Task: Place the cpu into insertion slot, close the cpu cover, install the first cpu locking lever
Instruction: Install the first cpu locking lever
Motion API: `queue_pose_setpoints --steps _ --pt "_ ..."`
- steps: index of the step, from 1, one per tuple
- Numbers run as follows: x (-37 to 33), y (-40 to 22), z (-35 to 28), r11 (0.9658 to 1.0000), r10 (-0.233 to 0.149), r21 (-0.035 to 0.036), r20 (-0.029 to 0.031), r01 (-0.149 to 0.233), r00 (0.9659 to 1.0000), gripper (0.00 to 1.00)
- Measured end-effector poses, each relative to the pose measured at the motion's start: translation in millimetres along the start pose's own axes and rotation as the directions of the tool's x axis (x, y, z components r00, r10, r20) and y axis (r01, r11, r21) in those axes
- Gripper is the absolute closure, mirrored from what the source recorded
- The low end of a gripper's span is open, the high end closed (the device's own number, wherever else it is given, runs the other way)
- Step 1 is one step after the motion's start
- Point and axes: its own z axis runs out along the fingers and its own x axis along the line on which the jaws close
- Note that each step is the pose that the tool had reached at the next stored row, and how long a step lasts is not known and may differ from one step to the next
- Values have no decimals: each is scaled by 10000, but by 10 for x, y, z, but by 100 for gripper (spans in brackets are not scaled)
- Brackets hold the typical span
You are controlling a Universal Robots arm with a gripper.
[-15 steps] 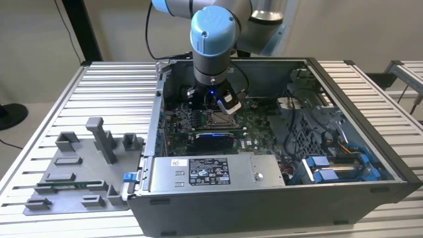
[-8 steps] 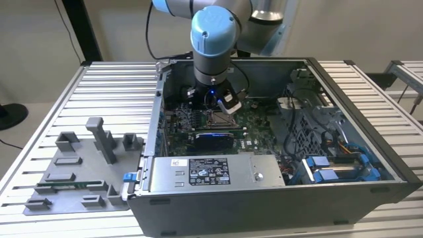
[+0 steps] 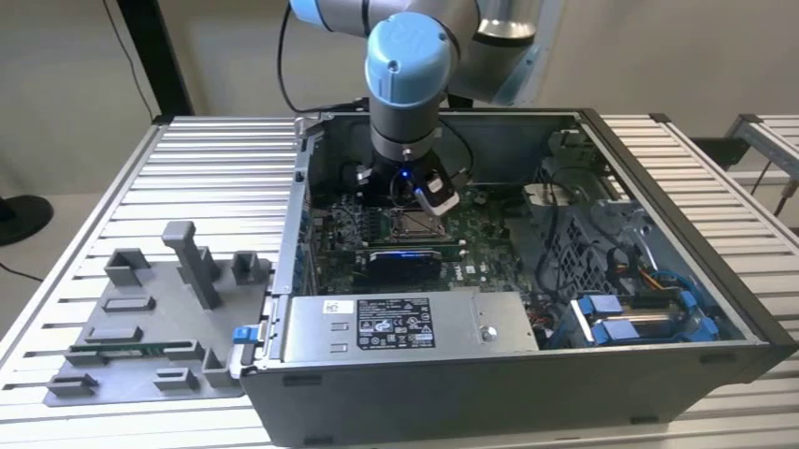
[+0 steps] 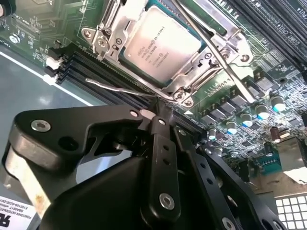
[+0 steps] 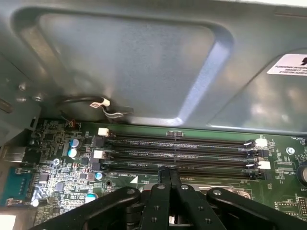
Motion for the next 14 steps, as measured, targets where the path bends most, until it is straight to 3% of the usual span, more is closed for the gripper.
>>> queue_pose_setpoints --steps 14 --pt "-82 -12 22 10000 0 -2 1 0 10000 100"
